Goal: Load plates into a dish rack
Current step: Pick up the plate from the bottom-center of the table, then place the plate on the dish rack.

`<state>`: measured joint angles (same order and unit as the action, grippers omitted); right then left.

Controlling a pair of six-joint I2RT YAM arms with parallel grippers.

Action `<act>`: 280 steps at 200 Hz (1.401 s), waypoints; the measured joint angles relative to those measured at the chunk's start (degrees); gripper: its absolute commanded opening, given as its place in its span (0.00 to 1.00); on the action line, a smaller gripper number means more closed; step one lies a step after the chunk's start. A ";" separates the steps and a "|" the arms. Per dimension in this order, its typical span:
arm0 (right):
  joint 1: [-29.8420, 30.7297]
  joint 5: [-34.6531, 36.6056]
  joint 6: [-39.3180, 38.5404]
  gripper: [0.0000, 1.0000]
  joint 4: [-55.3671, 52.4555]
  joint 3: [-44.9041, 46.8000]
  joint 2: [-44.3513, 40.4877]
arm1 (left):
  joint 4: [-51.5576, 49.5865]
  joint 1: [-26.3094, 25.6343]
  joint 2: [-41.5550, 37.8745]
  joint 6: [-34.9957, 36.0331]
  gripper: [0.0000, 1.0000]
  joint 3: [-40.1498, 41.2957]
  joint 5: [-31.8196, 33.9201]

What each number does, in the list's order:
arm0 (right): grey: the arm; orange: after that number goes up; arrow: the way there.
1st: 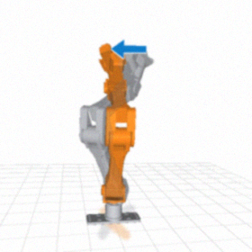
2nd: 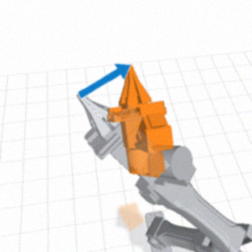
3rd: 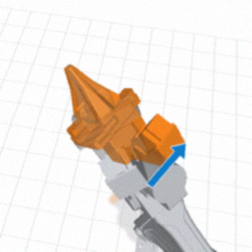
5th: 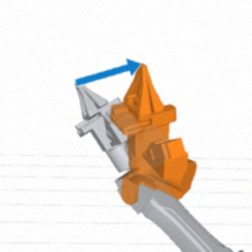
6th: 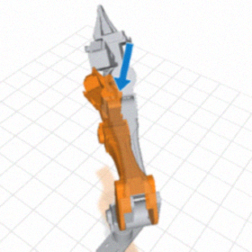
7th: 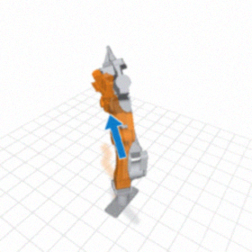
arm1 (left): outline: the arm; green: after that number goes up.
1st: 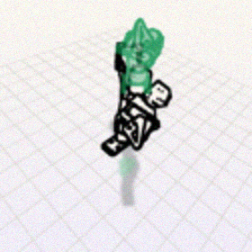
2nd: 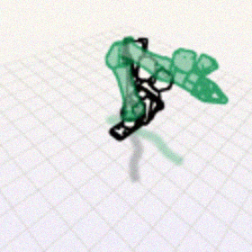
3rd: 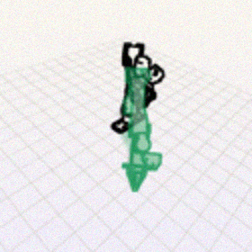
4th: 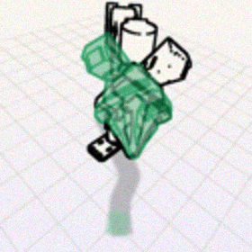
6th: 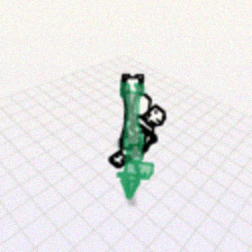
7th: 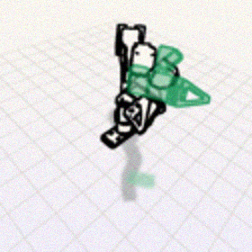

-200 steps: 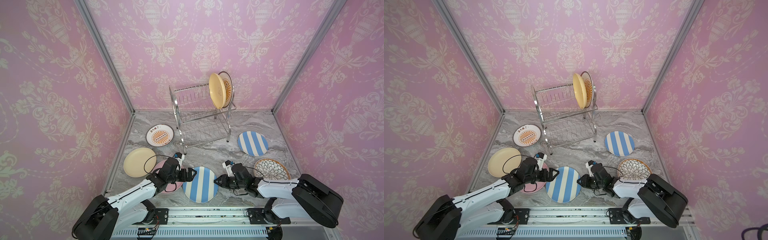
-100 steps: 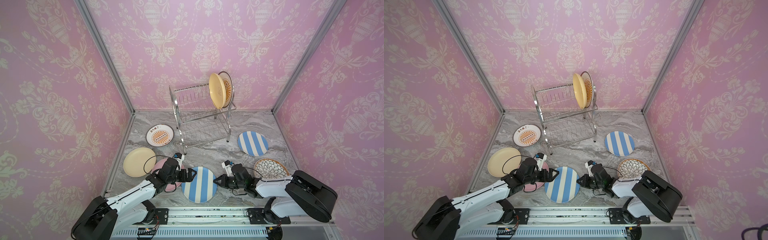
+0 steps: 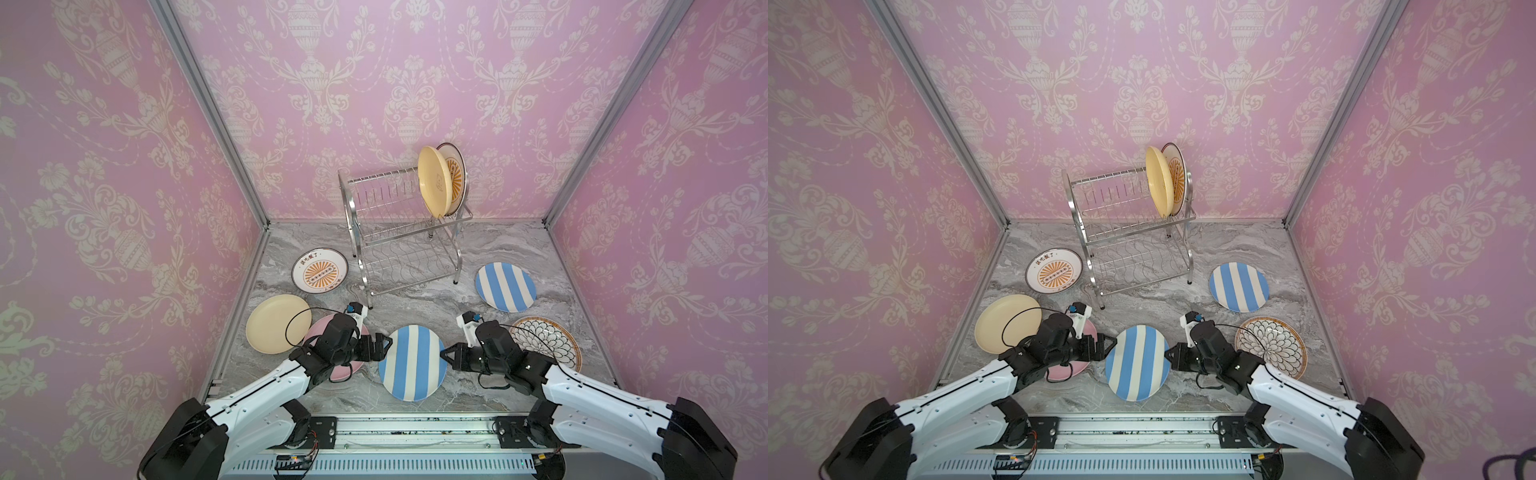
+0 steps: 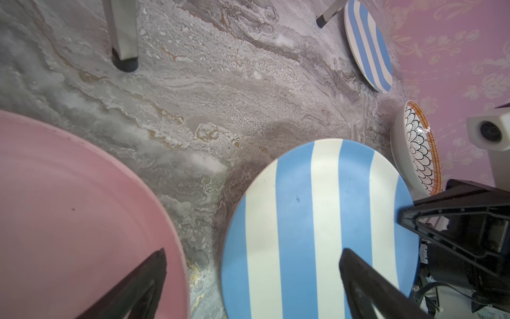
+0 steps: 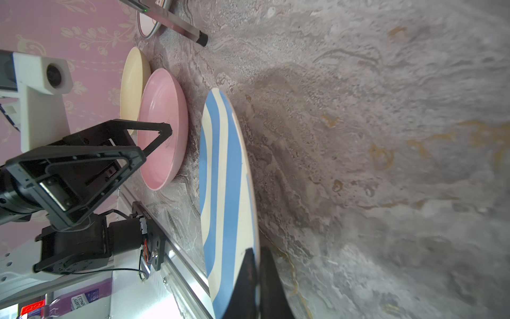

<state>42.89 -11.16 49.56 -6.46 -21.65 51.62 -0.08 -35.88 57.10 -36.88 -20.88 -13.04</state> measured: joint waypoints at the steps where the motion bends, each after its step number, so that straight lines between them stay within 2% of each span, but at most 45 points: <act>1: -0.02 0.13 -0.11 0.00 -0.46 -0.11 -0.22 | -0.02 0.00 -0.04 0.02 0.99 -0.02 0.02; 25: -0.76 4.76 -4.02 0.00 -15.41 -6.01 -5.68 | -1.33 0.00 -1.44 0.52 0.99 -0.74 1.97; 58: -1.31 10.80 -9.97 0.00 -31.74 -18.40 -6.82 | -3.43 0.00 -1.95 2.21 0.99 -3.98 3.80; 115: -1.31 16.02 -19.69 0.00 -43.89 -35.80 -1.36 | -5.70 0.02 -2.71 5.07 0.99 -8.07 6.05; 139: -1.29 16.13 -24.65 0.00 -49.37 -48.74 3.98 | -8.55 0.20 -3.65 7.72 0.99 -11.82 7.61; 167: -0.94 16.98 -29.92 0.00 -51.67 -63.84 8.90 | -10.01 2.54 -4.81 10.27 0.99 -16.94 8.55; 207: -0.37 20.92 -36.28 0.00 -53.02 -81.09 17.59 | -10.03 10.21 -3.89 14.03 0.99 -24.11 7.10; 253: -0.35 31.43 -41.92 0.00 -46.27 -90.58 26.56 | -8.59 19.69 -0.22 15.89 0.99 -28.15 3.54; 280: -0.35 37.18 -45.40 0.00 -40.44 -96.04 32.04 | -6.84 23.26 2.84 15.89 0.99 -29.09 0.44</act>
<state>42.54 26.02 4.16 -46.89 -117.69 83.66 -6.92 -12.62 59.94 -20.99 -49.98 -12.60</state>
